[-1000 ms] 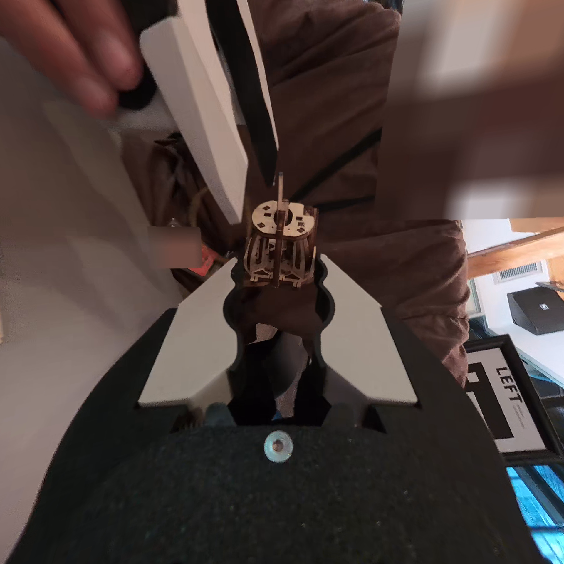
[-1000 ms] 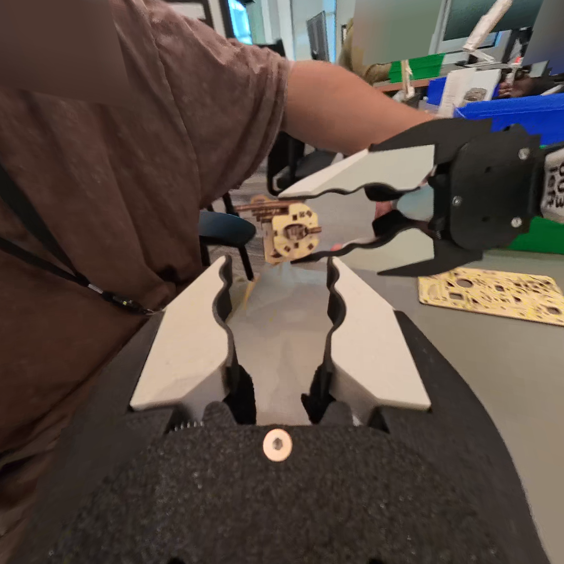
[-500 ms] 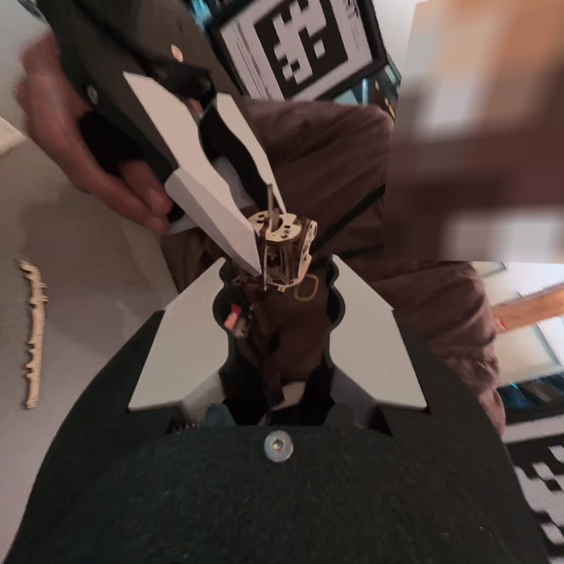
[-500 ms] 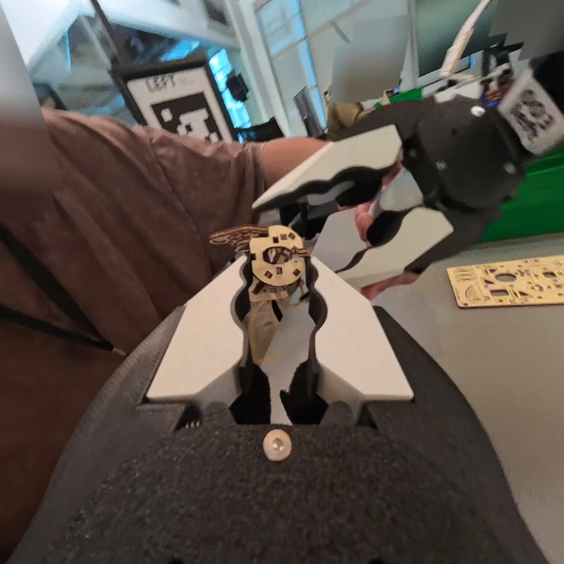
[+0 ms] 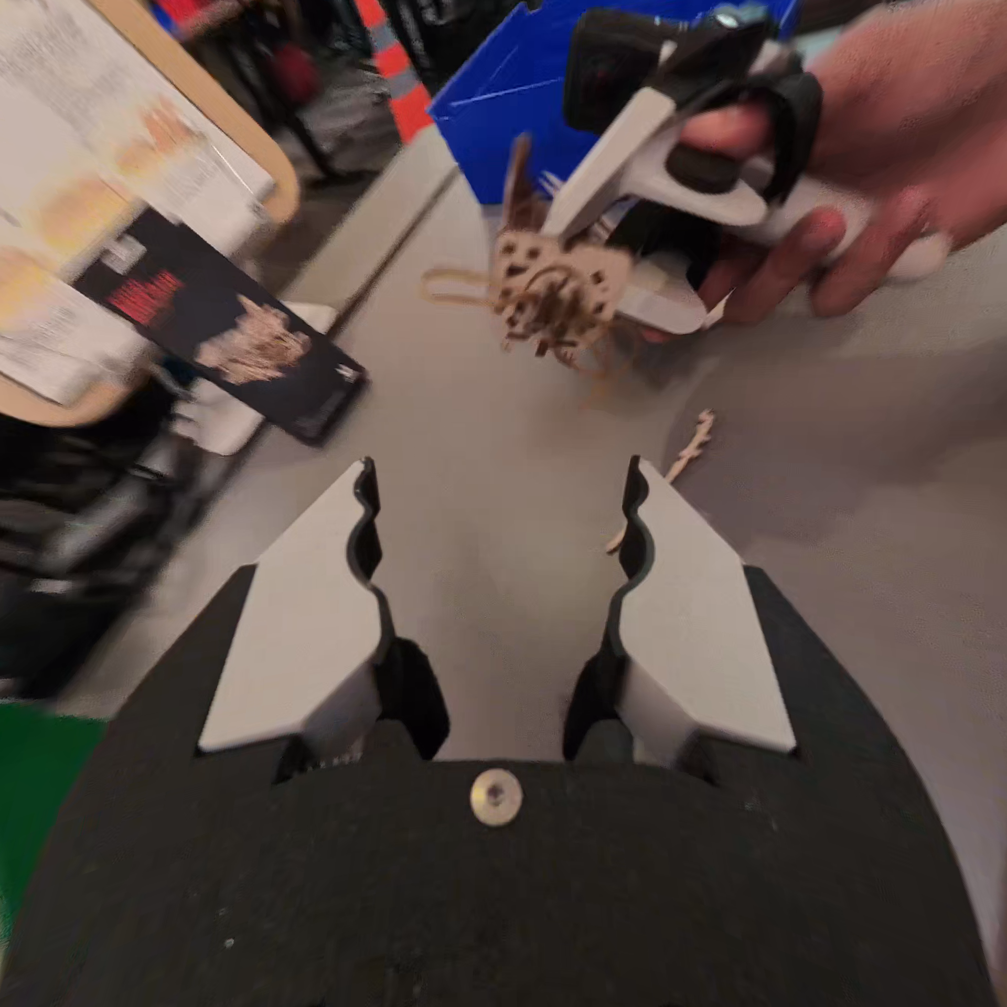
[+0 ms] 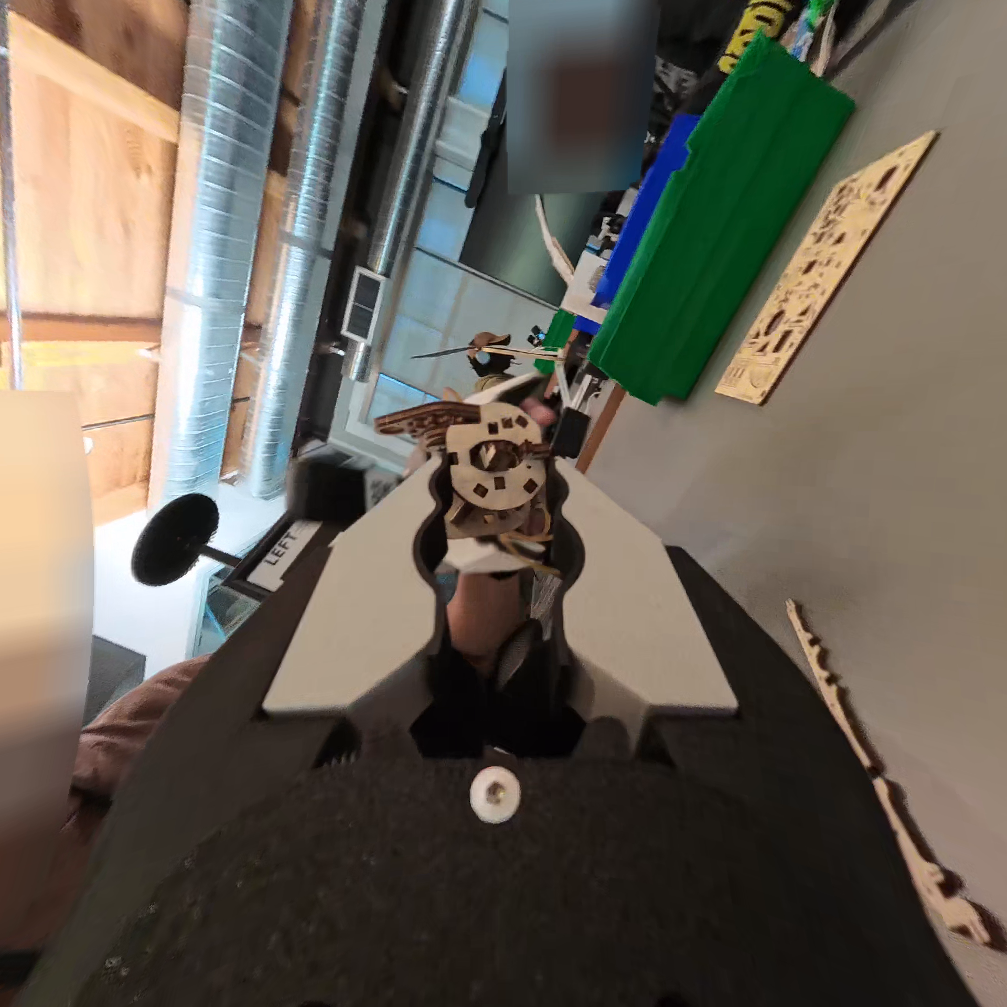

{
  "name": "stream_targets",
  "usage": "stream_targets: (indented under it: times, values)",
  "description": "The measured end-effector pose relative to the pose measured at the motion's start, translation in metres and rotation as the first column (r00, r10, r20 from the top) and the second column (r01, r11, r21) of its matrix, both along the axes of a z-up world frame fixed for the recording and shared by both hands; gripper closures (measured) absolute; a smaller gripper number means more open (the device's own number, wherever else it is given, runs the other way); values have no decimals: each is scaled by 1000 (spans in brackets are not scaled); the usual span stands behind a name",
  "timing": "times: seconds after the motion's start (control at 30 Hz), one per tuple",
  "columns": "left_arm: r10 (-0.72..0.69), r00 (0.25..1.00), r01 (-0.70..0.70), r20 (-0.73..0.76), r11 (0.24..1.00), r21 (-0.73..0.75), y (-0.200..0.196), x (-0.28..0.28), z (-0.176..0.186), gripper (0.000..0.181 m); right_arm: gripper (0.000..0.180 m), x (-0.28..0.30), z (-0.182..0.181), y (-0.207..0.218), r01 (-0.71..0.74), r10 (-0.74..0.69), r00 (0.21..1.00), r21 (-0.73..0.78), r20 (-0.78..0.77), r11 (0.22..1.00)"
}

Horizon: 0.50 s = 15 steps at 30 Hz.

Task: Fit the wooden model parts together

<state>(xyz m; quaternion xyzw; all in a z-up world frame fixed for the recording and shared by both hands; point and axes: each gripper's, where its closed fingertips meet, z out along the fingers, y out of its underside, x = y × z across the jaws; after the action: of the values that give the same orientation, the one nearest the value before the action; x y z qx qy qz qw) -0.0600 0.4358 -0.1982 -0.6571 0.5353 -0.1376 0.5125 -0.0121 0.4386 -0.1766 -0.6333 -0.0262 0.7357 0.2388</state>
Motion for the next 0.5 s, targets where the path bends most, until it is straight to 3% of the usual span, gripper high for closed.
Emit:
stream_targets:
  times: [0.03,0.13,0.3,0.5]
  values:
    - [12,999,-7,-41,994,109,-6,2,4,95,147,-3,-1,-1,5,-5,1000,-7,-1,1000]
    - [26,998,-8,-64,963,270,-22,10,18,96,147,-13,-2,-6,17,-17,1000,-2,21,1000]
    - [1,999,12,-43,951,309,-25,24,21,91,146,-32,11,-28,-76,76,997,41,6,996]
    - [-27,999,15,27,923,383,-33,28,35,129,147,-35,2,-30,-71,69,997,57,45,996]
